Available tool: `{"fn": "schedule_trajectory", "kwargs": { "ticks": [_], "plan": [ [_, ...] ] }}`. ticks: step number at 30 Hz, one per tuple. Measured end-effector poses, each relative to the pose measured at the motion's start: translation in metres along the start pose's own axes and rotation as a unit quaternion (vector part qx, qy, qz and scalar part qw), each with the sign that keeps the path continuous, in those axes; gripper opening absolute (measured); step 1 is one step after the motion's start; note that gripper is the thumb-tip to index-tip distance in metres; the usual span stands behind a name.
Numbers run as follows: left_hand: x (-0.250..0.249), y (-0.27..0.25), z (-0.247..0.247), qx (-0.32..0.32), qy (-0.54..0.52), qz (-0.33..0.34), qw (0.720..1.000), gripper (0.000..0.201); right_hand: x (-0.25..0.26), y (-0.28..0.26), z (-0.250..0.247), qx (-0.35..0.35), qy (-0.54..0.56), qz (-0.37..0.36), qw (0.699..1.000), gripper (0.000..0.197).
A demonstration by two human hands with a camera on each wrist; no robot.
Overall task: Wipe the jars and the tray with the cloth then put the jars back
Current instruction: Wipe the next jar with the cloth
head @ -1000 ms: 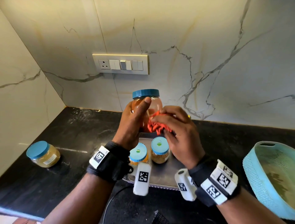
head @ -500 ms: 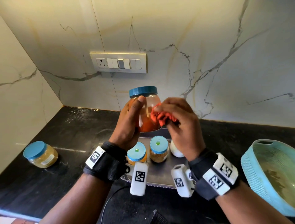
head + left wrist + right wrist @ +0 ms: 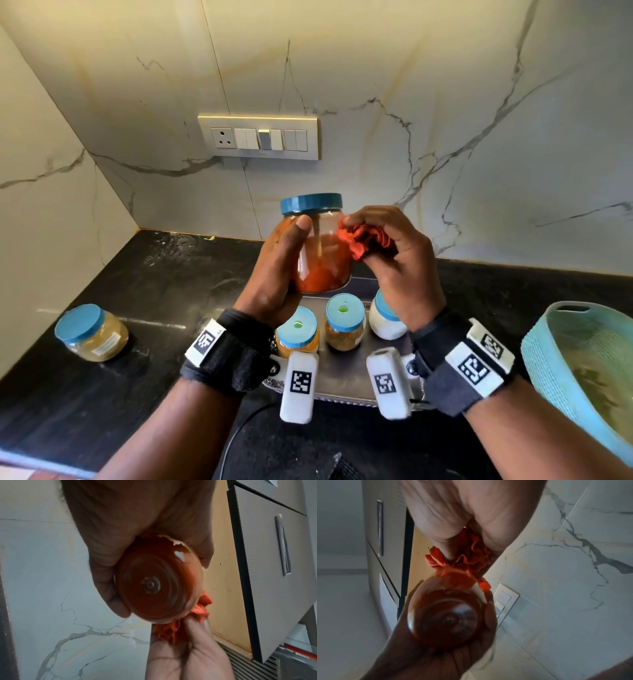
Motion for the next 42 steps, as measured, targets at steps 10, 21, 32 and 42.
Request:
{"fn": "schedule_trajectory", "kwargs": {
  "ticks": [10,21,32,42],
  "plan": [
    [0.000,0.002,-0.010,-0.034,0.005,-0.044,0.998,0.062,0.022,-0.029,0.016,0.074,-0.205,-0.165,0.962,0.028],
    [0.004,-0.003,-0.012,-0.034,0.039,-0.012,0.999,0.064,0.005,0.002,0.007,-0.014,-0.093,-0.026,0.995,0.038],
    [0.000,-0.002,-0.007,-0.024,-0.014,-0.008,1.000,0.080,0.016,-0.009,0.010,0.020,-0.131,-0.101,0.986,0.044],
    [-0.003,-0.006,-0.011,-0.034,-0.080,-0.016,0.996,0.067,0.029,-0.029,0.016,0.021,-0.099,-0.080,0.992,0.040]
  ]
}}
Point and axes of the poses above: each hand's wrist, its own y-axis towards the middle knuckle, its own z-axis out of the palm, x = y × z, the point moved 7 cm from there along y, towards the middle knuckle, and after that the axes turned 10 degrees about -y, right-handed, at the moved point
